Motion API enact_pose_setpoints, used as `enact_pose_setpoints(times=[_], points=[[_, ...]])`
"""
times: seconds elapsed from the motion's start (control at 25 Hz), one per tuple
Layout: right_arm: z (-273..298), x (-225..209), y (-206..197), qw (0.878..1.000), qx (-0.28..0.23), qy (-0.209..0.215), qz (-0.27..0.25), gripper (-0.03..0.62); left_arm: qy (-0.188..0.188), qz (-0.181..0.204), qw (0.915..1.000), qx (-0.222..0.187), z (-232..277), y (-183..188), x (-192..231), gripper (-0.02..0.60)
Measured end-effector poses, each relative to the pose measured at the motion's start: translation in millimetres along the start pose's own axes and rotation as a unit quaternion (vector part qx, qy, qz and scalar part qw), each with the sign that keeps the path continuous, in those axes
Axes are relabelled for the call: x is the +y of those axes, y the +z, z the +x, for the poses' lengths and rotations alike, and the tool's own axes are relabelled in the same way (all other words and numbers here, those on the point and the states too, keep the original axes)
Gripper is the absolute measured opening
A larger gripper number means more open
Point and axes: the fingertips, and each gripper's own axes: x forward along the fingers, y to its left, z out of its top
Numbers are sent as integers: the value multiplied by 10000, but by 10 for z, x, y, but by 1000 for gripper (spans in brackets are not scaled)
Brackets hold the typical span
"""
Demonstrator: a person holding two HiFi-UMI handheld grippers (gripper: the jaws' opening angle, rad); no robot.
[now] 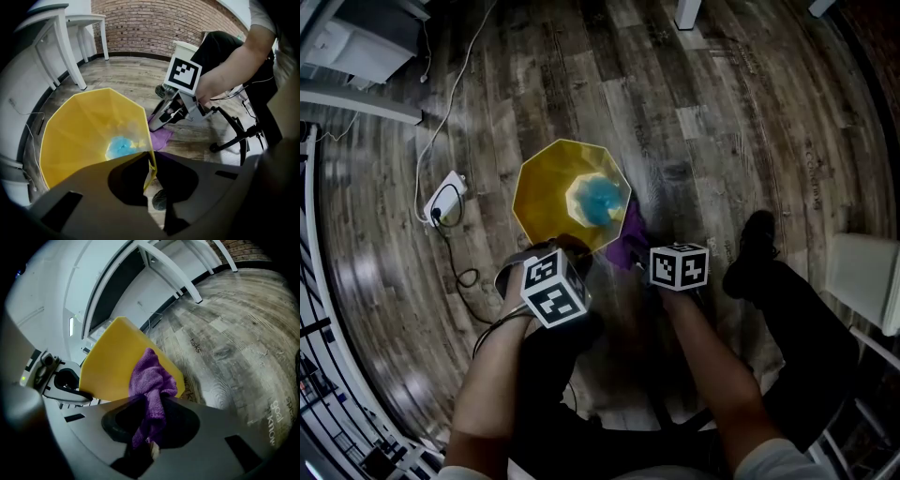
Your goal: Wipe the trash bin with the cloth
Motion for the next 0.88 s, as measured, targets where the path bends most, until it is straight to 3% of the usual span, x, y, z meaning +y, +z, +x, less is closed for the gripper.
enact_pose_setpoints(times=[0.88], points=[[734,-601,-469,9949,845,-502,228,89,-39,-354,9992,-174,-33,107,-19,32]])
